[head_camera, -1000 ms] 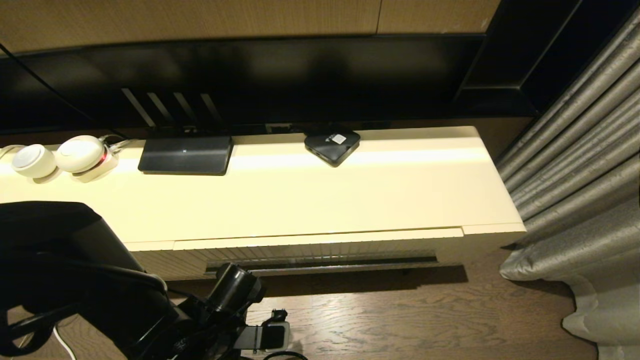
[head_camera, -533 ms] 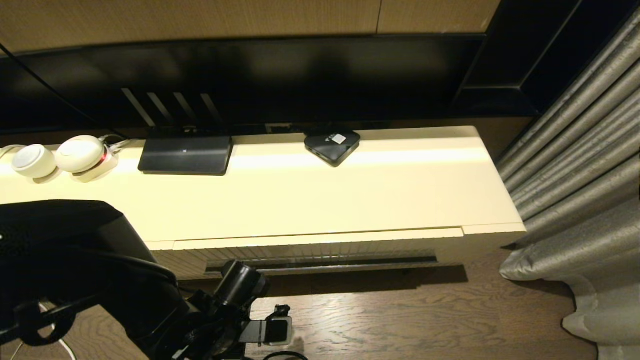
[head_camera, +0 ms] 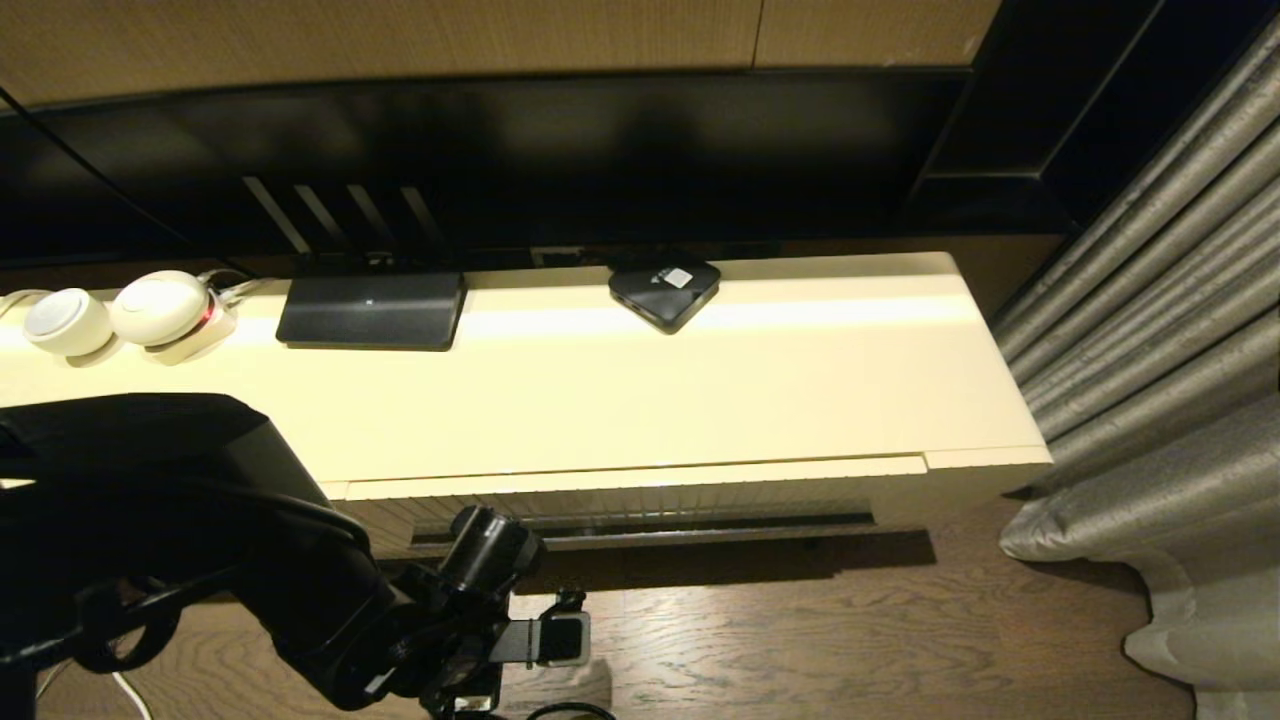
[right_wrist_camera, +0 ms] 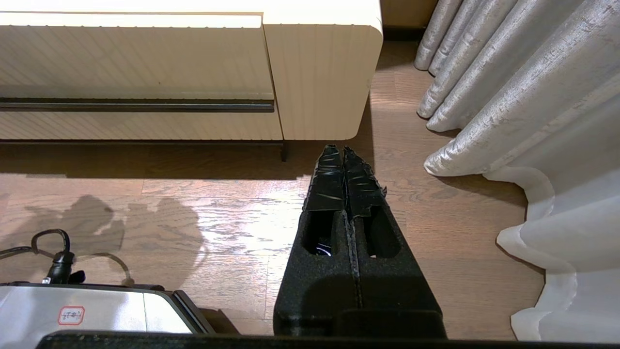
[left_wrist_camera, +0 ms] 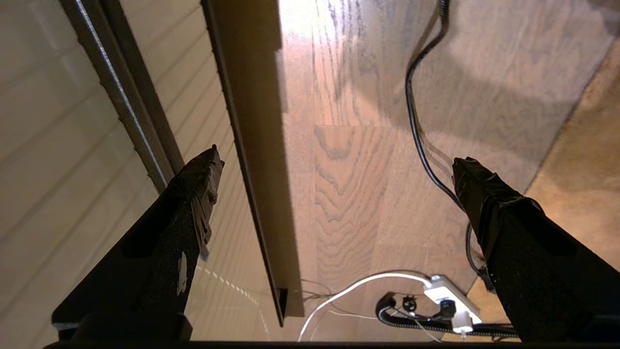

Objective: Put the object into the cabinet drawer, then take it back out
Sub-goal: Open the drawer

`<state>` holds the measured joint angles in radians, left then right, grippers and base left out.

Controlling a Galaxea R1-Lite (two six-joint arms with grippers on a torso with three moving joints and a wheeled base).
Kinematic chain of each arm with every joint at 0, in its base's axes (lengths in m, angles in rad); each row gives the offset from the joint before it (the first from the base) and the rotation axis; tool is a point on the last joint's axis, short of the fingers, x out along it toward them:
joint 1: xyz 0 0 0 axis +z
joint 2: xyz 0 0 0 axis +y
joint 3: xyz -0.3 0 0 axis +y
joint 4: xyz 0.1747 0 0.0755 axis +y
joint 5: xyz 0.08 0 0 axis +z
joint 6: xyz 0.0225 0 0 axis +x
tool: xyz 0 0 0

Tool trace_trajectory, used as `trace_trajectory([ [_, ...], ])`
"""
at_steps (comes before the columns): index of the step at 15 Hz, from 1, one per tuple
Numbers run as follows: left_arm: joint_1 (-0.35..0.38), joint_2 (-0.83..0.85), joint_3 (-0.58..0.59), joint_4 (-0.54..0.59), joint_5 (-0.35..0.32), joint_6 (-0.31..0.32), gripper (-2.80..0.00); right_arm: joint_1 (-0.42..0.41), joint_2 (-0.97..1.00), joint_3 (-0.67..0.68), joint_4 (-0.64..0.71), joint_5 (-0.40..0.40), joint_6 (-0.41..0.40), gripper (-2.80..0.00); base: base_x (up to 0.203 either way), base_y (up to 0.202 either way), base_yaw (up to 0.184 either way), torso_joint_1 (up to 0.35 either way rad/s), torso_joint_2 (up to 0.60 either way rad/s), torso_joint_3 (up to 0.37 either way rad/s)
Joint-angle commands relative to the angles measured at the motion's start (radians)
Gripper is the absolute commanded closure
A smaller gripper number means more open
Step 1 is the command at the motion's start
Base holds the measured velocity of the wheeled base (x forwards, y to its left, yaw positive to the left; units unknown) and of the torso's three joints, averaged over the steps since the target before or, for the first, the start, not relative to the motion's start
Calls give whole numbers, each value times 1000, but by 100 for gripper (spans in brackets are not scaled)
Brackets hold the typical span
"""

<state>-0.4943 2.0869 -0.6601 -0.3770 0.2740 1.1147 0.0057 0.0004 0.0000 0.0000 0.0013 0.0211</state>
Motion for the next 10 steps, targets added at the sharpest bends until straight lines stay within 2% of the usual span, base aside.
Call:
trace_trajectory([
  [1,11,14,-9,-8,-5,4,-280,0,1,0,0,-1,0,0,0,0,0,0,0,0],
  [3,24,30,-12,-19,-23,-3,-280,0,1,1,0,-1,0,0,0,0,0,0,0,0],
  [10,45,45,-55,-40,-26,-3,-280,0,1,2,0,0,0,0,0,0,0,0,0,0],
])
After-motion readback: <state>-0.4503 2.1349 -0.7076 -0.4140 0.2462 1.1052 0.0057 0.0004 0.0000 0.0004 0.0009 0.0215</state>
